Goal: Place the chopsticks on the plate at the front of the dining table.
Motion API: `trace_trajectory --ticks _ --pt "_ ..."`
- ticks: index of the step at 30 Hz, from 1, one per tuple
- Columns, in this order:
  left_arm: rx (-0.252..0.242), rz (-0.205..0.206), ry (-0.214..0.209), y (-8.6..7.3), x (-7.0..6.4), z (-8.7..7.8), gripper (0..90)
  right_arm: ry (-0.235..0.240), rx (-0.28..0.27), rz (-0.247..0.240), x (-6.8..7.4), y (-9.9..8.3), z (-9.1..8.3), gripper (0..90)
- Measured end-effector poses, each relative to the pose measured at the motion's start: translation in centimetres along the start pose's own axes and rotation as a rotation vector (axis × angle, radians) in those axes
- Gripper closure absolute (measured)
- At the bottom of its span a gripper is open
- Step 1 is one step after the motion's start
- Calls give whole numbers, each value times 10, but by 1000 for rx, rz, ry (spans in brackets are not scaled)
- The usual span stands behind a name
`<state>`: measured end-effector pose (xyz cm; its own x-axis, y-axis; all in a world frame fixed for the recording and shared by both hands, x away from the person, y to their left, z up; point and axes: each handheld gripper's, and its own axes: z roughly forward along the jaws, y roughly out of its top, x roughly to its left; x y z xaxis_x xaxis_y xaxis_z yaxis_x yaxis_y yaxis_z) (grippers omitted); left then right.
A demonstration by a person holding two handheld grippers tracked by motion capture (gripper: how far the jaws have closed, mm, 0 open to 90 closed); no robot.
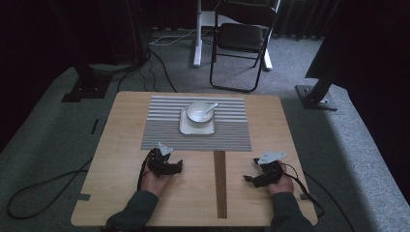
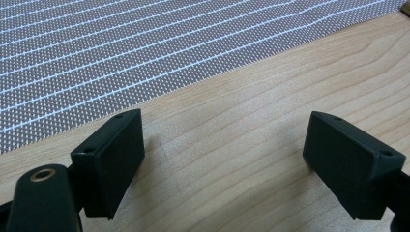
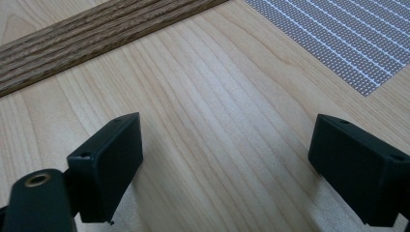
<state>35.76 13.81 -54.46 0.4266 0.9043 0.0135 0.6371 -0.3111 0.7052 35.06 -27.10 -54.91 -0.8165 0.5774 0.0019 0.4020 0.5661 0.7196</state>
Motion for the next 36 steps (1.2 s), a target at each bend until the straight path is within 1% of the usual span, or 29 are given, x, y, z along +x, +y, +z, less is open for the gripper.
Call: trace_trajectory --ticks 10,13,14,16,18,20,22,23,26,27,32,33,36 --pt "-1 -17 15 1 -2 1 149 0 0 0 0 0 0 116" --pt "-2 -18 17 1 -2 1 164 0 0 0 0 0 0 116" --pt "-14 -12 15 -1 -1 -2 242 0 0 -1 0 0 0 116" --pt "-10 -8 8 0 0 -4 276 0 1 -1 0 0 0 116" --pt "-9 -10 5 -1 0 -5 358 1 0 -2 0 0 0 116" --pt "-4 -4 -3 0 0 -6 366 2 0 -2 0 0 0 116" --pt "-1 -3 -23 0 -1 -7 372 2 1 -2 0 0 0 116" --pt "3 4 -29 1 -2 -7 372 2 1 -3 0 0 0 116" --pt "6 11 -33 1 -3 -7 373 2 0 -2 0 0 0 116" --pt "6 14 -49 1 -5 -9 373 2 1 -3 0 0 0 116" --pt "6 17 -53 1 -6 -10 373 2 1 -3 0 0 0 116" --pt "4 19 -46 1 -7 -13 373 2 1 -3 0 0 0 116" --pt "5 15 -48 2 -8 -14 378 2 0 -1 0 0 0 116"
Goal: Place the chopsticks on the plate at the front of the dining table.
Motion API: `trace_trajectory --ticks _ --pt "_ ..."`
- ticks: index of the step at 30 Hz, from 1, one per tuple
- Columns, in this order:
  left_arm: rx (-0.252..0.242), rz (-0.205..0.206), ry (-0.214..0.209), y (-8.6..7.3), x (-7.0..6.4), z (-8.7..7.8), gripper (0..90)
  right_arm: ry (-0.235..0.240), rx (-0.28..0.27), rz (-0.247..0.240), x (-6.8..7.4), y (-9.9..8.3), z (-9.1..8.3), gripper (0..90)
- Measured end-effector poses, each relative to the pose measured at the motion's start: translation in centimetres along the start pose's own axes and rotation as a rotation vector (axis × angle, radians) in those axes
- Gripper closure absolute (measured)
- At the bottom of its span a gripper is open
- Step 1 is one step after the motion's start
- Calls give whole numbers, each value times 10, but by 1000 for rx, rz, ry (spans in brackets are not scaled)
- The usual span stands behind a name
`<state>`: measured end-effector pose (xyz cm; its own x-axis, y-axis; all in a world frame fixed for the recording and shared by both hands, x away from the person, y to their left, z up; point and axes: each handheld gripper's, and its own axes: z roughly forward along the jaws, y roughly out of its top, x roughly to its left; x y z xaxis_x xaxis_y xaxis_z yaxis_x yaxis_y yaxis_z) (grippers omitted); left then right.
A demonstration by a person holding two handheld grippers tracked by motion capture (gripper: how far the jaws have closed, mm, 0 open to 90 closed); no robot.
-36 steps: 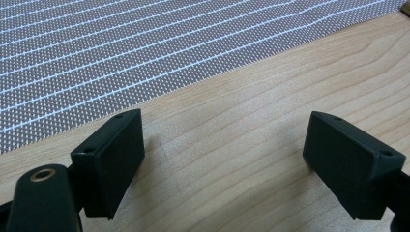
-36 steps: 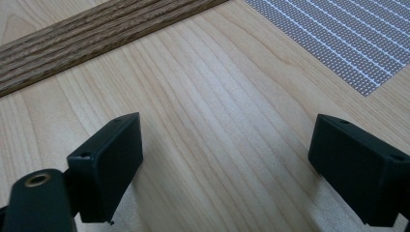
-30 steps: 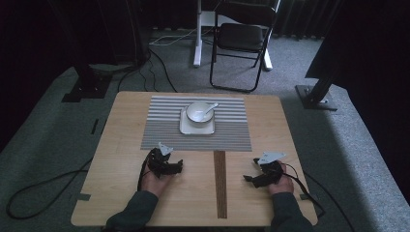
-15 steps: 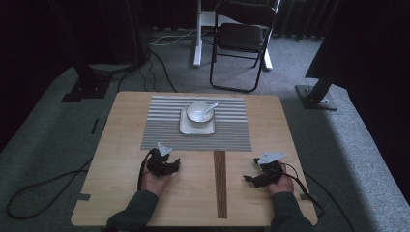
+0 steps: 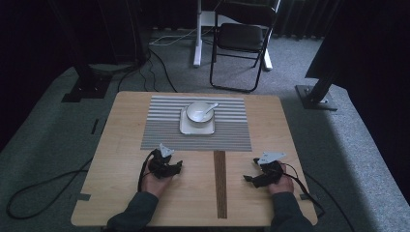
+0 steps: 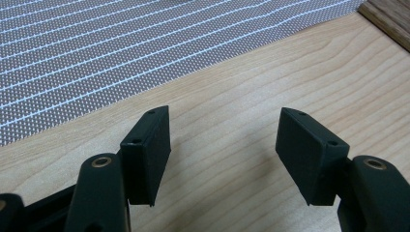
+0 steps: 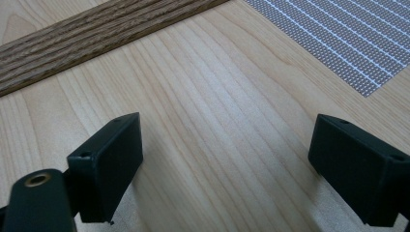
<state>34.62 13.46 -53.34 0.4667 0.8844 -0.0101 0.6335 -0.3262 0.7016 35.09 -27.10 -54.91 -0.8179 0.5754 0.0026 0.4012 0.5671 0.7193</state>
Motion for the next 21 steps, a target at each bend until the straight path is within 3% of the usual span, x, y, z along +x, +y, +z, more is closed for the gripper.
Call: trace_trajectory --ticks 21 --pt "-17 -40 -50 5 -8 -8 400 1 0 -2 0 0 0 116"
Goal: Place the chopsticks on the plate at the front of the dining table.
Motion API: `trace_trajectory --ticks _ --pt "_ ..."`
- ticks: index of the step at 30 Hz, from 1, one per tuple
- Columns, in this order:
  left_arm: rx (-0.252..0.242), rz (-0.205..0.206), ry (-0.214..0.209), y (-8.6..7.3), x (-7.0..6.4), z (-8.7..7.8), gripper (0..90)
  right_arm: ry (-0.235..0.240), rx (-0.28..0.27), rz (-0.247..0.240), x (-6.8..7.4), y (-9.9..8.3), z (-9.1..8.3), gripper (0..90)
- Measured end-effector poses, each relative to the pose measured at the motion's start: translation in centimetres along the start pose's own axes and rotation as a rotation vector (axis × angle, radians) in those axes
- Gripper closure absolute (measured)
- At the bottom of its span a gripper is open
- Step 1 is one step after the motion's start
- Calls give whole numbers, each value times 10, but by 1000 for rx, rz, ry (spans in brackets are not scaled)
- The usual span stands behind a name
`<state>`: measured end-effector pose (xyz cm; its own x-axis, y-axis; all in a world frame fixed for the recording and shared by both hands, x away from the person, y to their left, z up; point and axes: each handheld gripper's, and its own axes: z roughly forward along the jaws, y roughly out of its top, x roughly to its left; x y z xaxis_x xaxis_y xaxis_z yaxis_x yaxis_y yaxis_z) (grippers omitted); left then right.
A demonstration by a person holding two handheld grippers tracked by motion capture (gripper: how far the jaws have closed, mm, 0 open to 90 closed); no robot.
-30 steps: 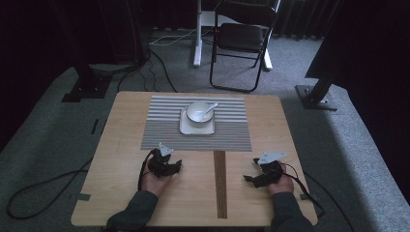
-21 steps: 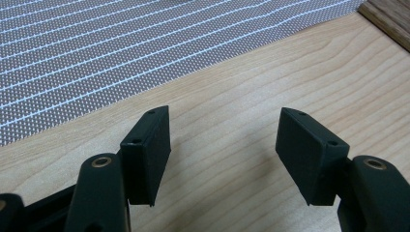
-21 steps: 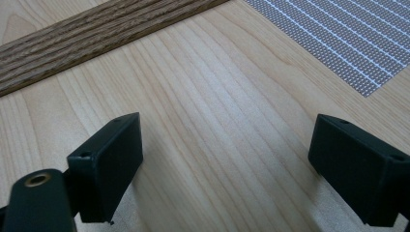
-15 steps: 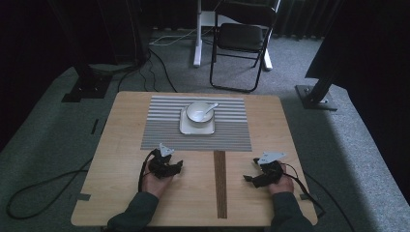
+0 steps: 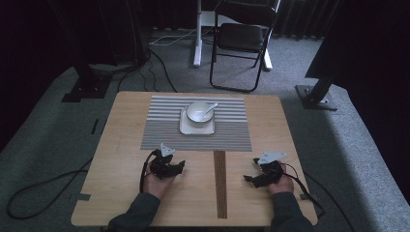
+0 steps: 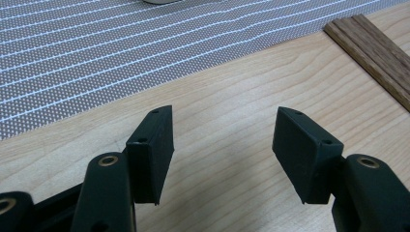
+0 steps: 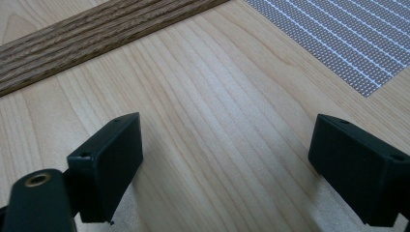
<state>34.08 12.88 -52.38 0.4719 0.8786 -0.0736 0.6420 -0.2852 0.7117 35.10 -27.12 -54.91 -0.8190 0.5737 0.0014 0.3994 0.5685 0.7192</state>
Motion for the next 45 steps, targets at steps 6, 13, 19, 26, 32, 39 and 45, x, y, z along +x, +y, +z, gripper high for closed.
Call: trace_trajectory --ticks 6,13,19,26,32,39,45 --pt "6 -16 -19 2 -2 -2 402 0 0 1 0 0 0 116" --pt "8 -20 -37 3 -6 -1 405 0 0 0 0 0 0 116" --pt "-1 -29 -45 5 -8 -3 404 1 0 0 0 0 0 116" --pt "-11 -21 -42 6 -10 -3 388 1 0 -1 0 0 0 116" --pt "-18 -18 -46 6 -11 -4 376 1 0 0 0 0 0 116" --pt "-27 -24 -57 6 -12 -4 367 1 0 -1 0 0 0 116" --pt "-27 -23 -65 7 -15 -5 366 1 0 0 0 0 0 116"
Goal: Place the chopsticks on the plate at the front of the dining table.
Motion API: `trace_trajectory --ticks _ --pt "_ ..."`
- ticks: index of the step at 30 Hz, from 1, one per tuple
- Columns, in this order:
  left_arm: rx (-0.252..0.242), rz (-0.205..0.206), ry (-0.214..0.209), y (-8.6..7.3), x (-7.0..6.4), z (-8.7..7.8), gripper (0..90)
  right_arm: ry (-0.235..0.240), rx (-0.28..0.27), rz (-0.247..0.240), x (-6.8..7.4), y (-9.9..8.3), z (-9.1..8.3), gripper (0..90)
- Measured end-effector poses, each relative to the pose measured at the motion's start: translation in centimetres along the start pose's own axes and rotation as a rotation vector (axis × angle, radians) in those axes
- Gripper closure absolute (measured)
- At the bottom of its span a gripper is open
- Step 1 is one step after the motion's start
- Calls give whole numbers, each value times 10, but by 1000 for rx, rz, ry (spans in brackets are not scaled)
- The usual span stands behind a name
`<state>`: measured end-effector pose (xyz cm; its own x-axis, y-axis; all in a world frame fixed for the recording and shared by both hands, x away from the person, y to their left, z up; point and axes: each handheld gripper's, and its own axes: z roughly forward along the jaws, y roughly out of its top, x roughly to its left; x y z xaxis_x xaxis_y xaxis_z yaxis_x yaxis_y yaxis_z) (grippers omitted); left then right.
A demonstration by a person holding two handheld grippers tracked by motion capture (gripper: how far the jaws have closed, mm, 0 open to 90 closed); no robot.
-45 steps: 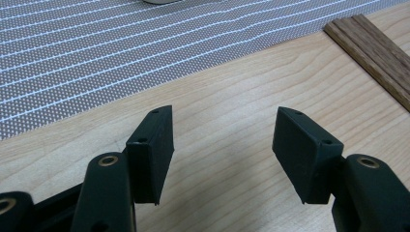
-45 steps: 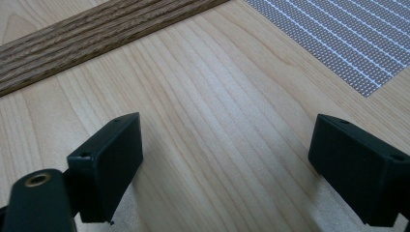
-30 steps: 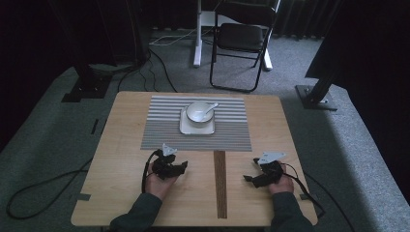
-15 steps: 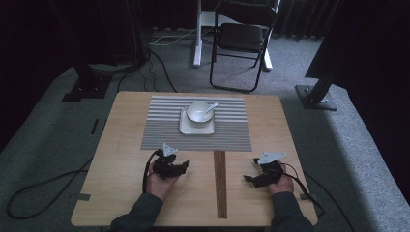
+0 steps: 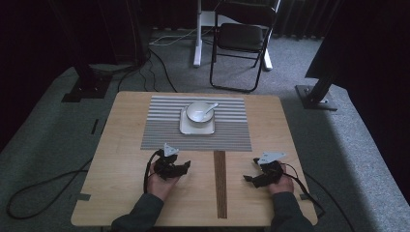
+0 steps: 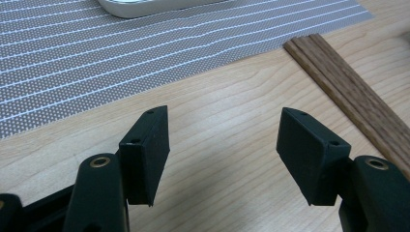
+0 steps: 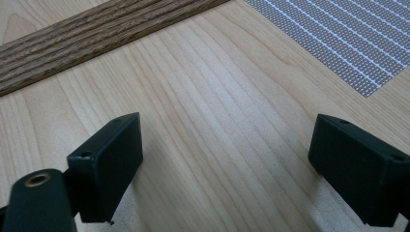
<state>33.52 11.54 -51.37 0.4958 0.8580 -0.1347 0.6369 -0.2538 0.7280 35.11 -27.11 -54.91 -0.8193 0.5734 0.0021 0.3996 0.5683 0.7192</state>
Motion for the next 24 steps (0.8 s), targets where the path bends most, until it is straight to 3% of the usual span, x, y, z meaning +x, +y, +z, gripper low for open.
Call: trace_trajectory --ticks 24 --pt "15 -1 -43 2 -12 0 368 0 0 0 0 0 0 116"
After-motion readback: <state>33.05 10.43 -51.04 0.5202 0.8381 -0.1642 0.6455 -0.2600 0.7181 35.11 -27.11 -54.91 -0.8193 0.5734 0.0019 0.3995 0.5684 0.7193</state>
